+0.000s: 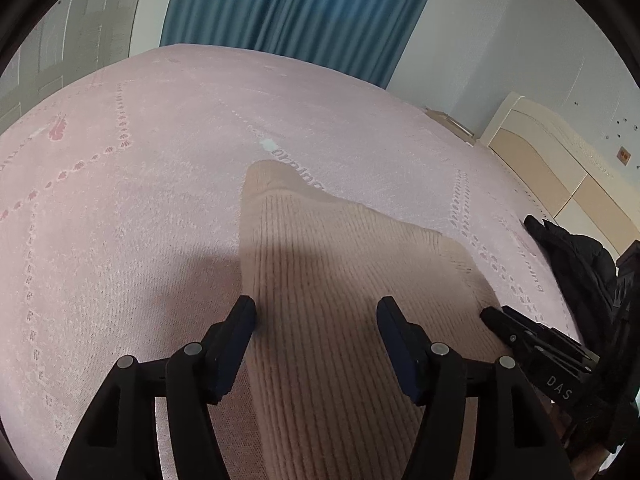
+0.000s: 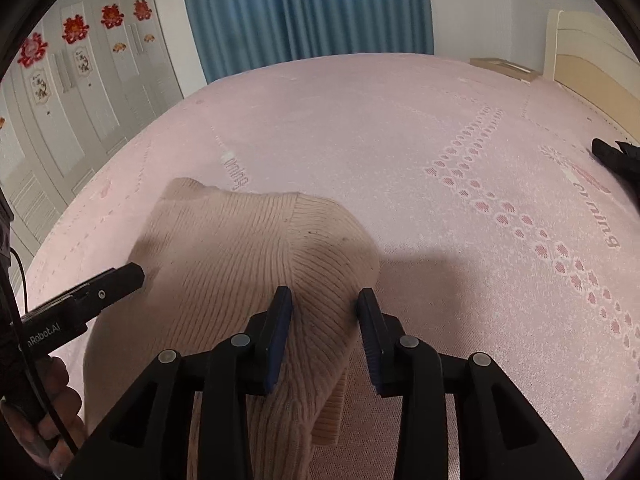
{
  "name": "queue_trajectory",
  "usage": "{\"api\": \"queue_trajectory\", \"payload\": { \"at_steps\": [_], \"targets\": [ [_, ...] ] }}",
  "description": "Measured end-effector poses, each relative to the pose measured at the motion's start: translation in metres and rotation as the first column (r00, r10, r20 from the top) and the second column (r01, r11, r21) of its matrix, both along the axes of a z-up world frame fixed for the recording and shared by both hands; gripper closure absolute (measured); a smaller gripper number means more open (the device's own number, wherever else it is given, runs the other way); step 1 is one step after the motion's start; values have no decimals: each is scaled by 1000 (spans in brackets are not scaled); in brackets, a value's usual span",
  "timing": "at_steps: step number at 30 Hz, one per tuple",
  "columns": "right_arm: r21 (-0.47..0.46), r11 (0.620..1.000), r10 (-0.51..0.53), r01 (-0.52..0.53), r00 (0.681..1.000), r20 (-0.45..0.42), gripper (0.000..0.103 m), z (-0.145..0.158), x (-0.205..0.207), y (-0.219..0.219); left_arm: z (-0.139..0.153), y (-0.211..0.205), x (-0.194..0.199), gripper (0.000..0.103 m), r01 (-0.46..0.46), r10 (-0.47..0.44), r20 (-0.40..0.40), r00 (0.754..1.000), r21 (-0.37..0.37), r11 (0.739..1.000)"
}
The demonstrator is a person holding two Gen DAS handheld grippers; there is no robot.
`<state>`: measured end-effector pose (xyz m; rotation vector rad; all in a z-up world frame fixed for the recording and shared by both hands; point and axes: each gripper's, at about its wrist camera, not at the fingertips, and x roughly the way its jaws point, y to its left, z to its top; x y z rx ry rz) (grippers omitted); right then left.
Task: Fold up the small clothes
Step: 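Open the right tool and press the bundle flat with both open tools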
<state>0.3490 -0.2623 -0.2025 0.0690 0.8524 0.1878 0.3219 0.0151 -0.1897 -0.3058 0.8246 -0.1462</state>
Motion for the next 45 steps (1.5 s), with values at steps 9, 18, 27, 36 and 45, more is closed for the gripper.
{"api": "queue_trajectory", "payload": {
  "at_steps": [9, 18, 27, 36, 45],
  "targets": [
    [15, 1000, -1, 1, 1000, -3, 68, 1, 0, -4, -3, 2, 3, 42, -7, 7, -16, 1000, -4, 1000],
    [8, 998, -60, 61, 997, -57, 68, -11, 11, -11, -14, 14, 10, 40, -46, 41, -75, 996, -66, 997],
    [40, 998, -48, 49, 998, -43, 68, -6, 7, -15, -17, 13, 6, 40, -29, 25, -71, 997, -64, 998],
    [71, 997, -6, 7, 1000, -17, 68, 2, -22, -14, -11, 8, -8, 40, -14, 14, -47, 999, -4, 1000],
    [29, 998, -52, 53, 998, -44, 66, -3, -39, -21, -5, 5, -44, 38, -8, 8, -21, 1000, 15, 1000]
  ]
}}
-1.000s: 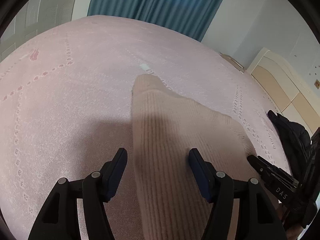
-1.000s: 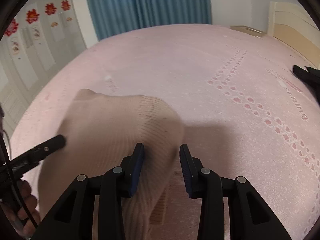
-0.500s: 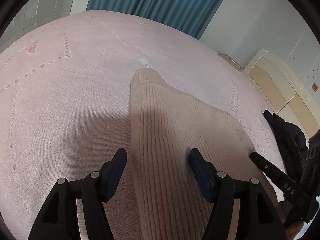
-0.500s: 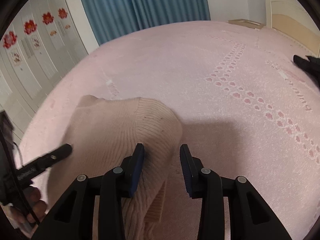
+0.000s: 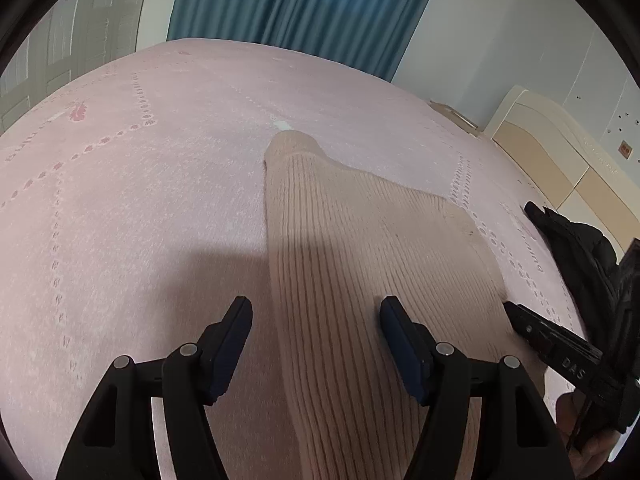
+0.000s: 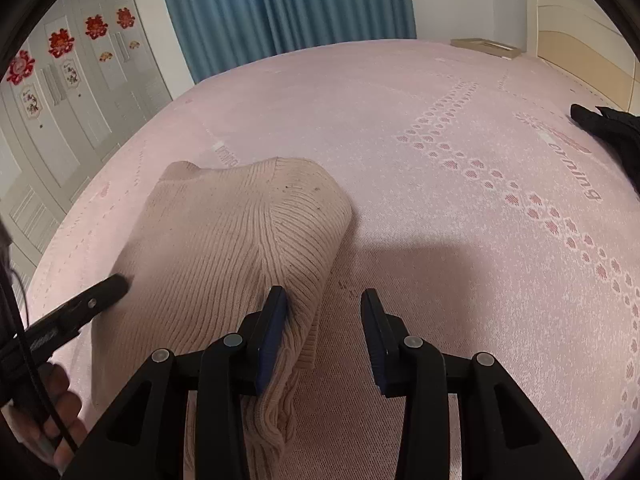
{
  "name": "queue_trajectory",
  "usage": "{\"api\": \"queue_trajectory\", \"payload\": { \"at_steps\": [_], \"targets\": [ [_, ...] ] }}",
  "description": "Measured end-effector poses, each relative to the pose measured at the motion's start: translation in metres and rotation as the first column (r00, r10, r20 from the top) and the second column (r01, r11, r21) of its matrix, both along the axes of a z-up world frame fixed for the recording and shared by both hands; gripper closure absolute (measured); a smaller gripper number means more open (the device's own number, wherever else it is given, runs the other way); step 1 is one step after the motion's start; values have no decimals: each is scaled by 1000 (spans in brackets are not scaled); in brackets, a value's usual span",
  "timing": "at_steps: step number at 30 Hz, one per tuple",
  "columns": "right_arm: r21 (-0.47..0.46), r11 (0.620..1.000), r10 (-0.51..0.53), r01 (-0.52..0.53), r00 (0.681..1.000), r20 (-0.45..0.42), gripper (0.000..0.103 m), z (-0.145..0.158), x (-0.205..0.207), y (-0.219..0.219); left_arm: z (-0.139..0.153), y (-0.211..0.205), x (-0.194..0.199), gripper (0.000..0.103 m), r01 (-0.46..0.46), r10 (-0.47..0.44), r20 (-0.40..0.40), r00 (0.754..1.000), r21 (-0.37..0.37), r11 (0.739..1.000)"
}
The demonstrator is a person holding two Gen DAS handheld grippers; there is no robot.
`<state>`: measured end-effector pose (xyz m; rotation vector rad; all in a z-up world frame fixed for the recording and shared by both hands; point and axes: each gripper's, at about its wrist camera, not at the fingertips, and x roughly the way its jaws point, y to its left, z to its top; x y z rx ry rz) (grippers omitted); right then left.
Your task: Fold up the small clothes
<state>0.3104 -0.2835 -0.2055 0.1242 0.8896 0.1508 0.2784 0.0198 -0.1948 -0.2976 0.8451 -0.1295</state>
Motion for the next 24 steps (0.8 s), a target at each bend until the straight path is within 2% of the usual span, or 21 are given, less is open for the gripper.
{"api": "queue_trajectory", "payload": {
  "at_steps": [5, 9, 12, 15, 19, 21, 23, 24],
  "targets": [
    [-45, 999, 2, -1, 999, 39, 65, 4, -15, 6, 3, -1, -26, 37, -14, 14, 7, 1000, 6, 1000],
    [-30, 1000, 7, -5, 998, 63, 64, 8, -37, 0, 0, -7, -46, 38, -4, 4, -11, 1000, 27, 1000],
    [-3, 1000, 9, -9, 998, 64, 60, 10, -57, -8, -1, -15, -65, 38, 0, 1, -5, 1000, 94, 996],
    [-22, 1000, 9, -7, 997, 72, 58, 12, -74, -12, 6, -22, -85, 38, -20, 17, 20, 1000, 154, 988],
    [-64, 998, -14, 16, 999, 34, 56, 16, -97, -16, 20, -21, -111, 38, -44, 40, 31, 999, 161, 986],
    [-71, 997, -12, 13, 1000, 13, 56, 23, -107, -17, 34, -24, -124, 38, -41, 36, 31, 999, 189, 981],
    [-108, 994, -26, 28, 999, 23, 56, 36, -118, -16, 51, -27, -134, 38, -46, 38, 41, 998, 215, 975],
    [-120, 992, -30, 34, 999, 32, 53, 43, -124, -17, 58, -27, -138, 38, -45, 36, 46, 998, 215, 976]
  ]
}}
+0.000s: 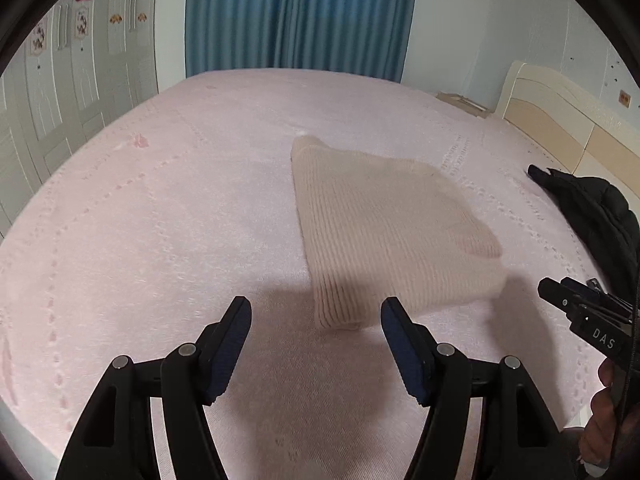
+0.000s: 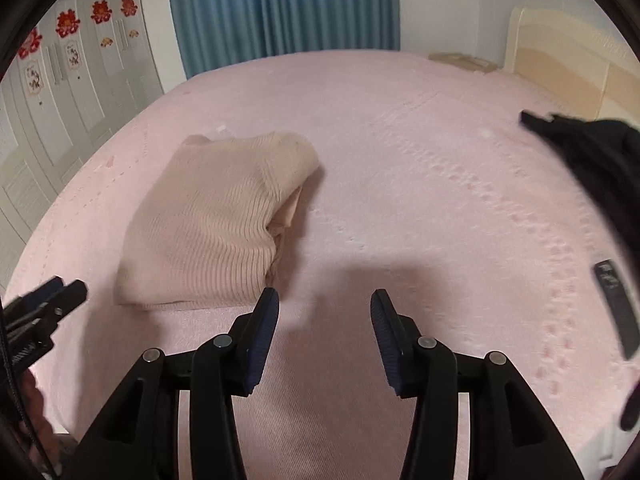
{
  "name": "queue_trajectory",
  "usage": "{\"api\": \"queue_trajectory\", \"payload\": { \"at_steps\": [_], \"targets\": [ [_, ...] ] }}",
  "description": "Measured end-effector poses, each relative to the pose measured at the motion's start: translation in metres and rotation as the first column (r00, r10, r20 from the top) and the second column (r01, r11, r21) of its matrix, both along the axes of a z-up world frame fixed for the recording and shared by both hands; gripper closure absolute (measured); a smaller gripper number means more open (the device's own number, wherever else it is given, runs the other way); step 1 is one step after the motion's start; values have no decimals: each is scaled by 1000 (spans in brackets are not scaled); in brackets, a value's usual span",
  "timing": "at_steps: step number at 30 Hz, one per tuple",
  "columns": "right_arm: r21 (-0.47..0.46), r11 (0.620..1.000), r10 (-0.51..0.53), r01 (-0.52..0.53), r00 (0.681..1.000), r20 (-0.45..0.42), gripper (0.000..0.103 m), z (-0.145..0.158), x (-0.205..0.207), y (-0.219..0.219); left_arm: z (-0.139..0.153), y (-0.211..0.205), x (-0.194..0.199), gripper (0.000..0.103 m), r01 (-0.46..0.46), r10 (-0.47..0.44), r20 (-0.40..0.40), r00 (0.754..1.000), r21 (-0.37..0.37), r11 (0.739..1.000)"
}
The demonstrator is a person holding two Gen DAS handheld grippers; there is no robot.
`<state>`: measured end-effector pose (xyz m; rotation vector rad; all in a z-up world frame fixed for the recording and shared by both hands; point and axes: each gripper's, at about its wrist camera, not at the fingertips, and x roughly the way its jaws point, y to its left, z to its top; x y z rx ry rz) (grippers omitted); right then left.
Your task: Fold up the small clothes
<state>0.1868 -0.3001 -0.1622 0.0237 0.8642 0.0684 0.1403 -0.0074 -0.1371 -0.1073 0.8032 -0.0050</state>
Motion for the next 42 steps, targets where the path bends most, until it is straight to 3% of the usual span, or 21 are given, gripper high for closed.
{"api": "queue_trajectory", "payload": {
  "at_steps": [3, 5, 7, 10, 19, 24, 42],
  "targets": [
    [1, 1000, 12, -12, 1000, 8, 25, 27, -19, 0, 30, -1, -18, 37, -4, 5, 5, 1000, -10, 1000],
    [4, 1000, 21, -21, 999, 35, 19, 43, -33, 0, 44, -1, -28, 28, -18, 18, 15, 1000, -10, 1000],
    [38, 999, 36, -39, 997, 69, 4, 62, -48, -2, 58, 0, -41, 19, -29, 29, 23, 999, -3, 1000],
    [68, 997, 36, -42, 995, 94, 2, 84, -65, -3, 74, 0, -58, 18, -44, 44, 37, 998, 3, 999],
    [19, 999, 39, -41, 992, 122, 1, 122, -96, 12, 106, -3, -84, 15, -73, 72, 61, 996, 17, 997],
    [-18, 1000, 24, -22, 991, 135, 1, 124, -102, 17, 109, 1, -88, 15, -71, 70, 70, 995, 14, 997],
    [-12, 1000, 2, 0, 989, 147, 1, 128, -106, 9, 111, -1, -90, 15, -77, 76, 71, 995, 13, 997]
  ]
}}
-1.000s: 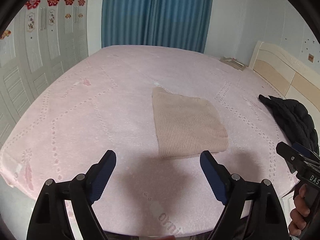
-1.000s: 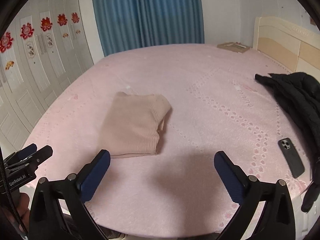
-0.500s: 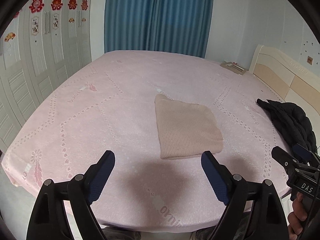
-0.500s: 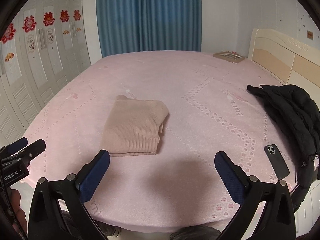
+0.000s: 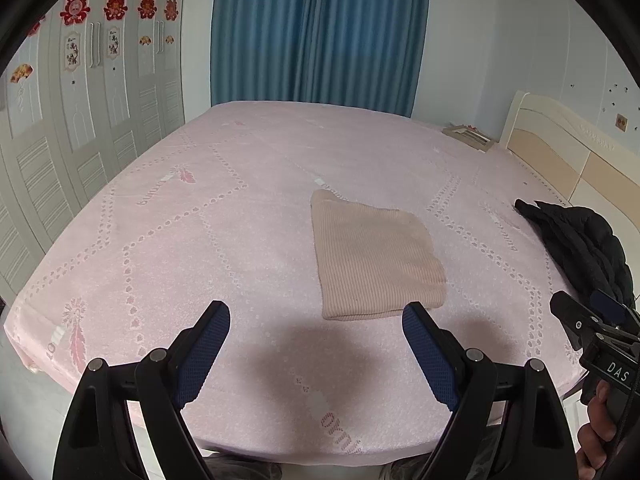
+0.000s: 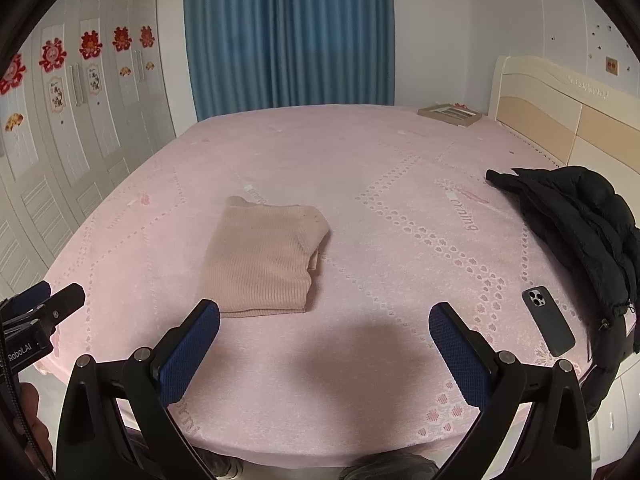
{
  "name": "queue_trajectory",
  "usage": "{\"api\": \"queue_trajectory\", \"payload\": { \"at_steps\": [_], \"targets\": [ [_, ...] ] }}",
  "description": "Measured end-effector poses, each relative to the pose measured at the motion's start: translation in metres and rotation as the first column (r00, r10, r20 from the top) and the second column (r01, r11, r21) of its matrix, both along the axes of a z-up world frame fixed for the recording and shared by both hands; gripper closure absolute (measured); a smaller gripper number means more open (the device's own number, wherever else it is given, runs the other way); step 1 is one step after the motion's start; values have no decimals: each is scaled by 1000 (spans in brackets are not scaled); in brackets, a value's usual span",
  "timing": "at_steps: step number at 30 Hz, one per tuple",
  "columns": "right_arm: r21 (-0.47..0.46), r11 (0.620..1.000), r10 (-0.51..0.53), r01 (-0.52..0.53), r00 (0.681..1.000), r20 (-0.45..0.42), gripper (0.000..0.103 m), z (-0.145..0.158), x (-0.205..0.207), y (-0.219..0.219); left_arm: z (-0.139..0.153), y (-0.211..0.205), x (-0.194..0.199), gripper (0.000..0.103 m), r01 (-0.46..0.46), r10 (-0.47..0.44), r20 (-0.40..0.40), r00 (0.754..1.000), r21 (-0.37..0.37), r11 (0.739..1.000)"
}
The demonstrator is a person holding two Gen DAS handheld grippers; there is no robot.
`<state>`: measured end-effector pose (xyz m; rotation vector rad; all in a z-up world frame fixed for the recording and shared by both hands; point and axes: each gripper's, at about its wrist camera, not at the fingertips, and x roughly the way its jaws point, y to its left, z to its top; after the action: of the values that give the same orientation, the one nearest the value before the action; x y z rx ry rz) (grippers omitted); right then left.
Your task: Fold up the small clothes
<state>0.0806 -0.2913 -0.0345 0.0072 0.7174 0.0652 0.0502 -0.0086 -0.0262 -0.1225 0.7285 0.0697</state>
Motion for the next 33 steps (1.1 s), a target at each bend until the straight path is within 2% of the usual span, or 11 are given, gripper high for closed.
{"api": "queue_trajectory", "payload": {
  "at_steps": [33],
  "targets": [
    [15, 1000, -1, 1, 1000, -8, 1, 0, 2, -6, 6, -2, 0, 15, 6, -6, 1, 1000, 21, 1000]
  ]
}}
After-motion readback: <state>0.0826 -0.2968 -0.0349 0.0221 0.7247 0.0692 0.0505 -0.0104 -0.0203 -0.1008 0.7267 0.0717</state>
